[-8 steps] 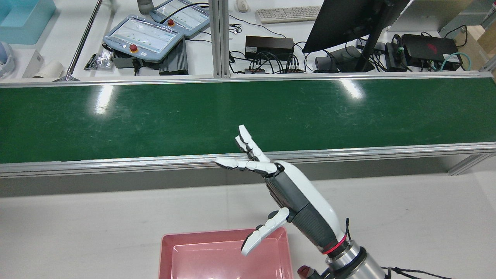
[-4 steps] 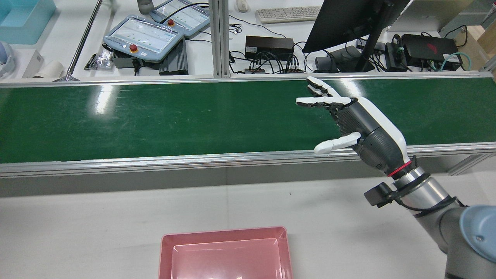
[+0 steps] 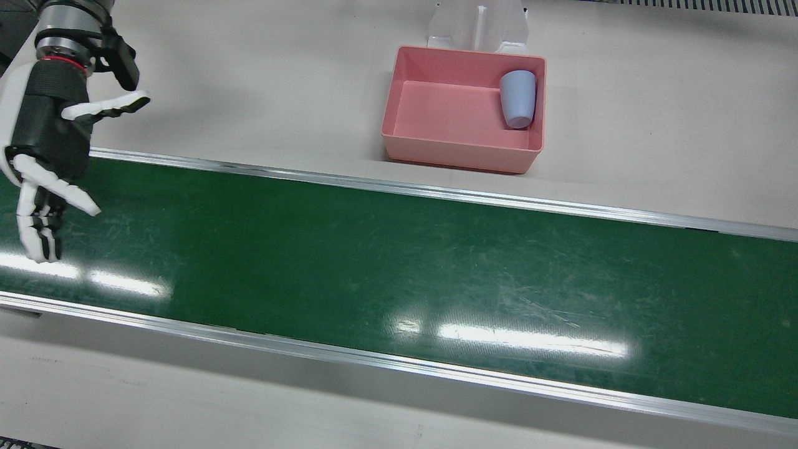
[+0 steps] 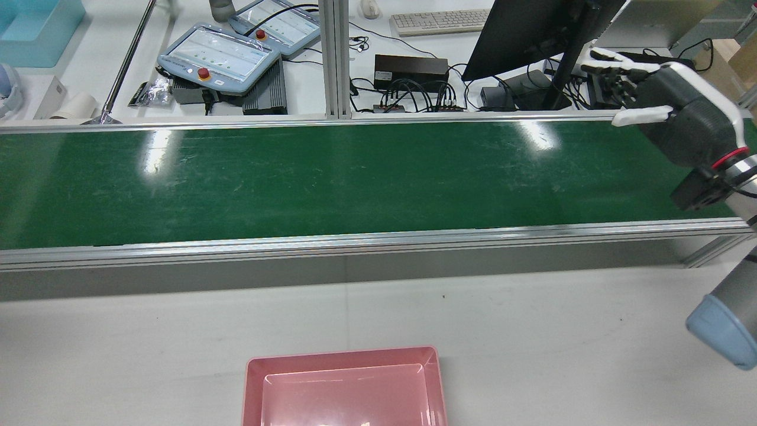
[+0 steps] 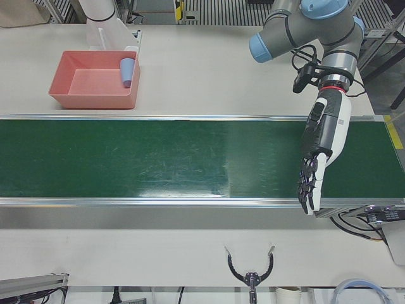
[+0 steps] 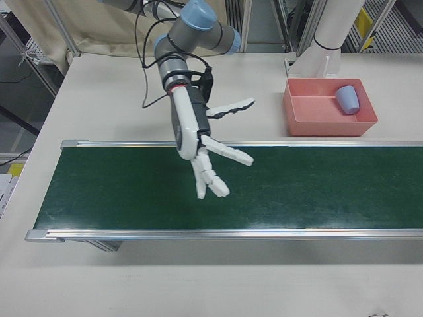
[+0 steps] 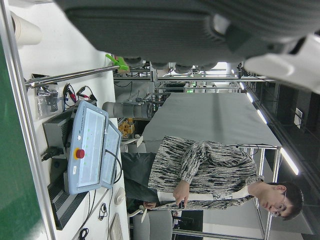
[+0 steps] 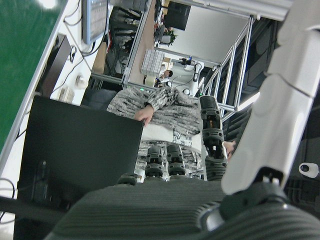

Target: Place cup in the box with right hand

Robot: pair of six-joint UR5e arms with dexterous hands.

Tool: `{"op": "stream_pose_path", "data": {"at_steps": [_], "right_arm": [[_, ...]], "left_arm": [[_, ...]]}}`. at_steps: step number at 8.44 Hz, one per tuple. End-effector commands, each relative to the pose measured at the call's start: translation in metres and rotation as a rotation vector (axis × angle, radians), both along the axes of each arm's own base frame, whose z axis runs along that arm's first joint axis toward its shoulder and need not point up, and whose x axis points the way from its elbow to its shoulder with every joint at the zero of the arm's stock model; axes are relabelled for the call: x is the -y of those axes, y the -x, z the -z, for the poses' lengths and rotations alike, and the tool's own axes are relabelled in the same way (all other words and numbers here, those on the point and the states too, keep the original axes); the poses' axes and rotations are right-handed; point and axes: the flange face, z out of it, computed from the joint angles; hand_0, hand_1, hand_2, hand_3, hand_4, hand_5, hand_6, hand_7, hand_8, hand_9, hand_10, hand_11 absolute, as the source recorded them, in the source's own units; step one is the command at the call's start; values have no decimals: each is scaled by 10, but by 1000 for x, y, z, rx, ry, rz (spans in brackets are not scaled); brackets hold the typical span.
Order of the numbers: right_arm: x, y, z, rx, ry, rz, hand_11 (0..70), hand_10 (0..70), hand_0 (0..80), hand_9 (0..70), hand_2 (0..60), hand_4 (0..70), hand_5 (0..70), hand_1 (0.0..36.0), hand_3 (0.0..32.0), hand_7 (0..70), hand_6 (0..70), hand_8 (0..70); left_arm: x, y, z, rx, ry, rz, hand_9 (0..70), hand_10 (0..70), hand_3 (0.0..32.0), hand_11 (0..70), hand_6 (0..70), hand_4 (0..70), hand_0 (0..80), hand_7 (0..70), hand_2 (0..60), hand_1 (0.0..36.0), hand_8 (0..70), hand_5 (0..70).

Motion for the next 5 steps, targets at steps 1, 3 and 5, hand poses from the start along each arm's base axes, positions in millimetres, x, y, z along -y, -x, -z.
{"op": "stream_pose_path", "data": {"at_steps": [1, 3, 5], "right_arm": [[27, -87, -140, 97, 44, -41, 62, 32, 503, 157, 91, 180, 51, 133, 0, 186, 53, 81], [-16, -172, -185, 98, 58, -190, 82, 46, 505, 173, 66, 158, 54, 122, 0, 246, 65, 86], [-25, -202, -178, 93, 42, -228, 67, 36, 514, 187, 24, 208, 52, 104, 0, 271, 69, 93]], "left_arm": [[0, 1, 1, 0, -2, 1, 0, 0, 0, 0, 0, 0, 0, 0, 0, 0, 0, 0], [-1, 1, 0, -1, 0, 1, 0, 0, 0, 0, 0, 0, 0, 0, 0, 0, 0, 0], [-1, 1, 0, 0, -1, 1, 0, 0, 0, 0, 0, 0, 0, 0, 0, 0, 0, 0]]}}
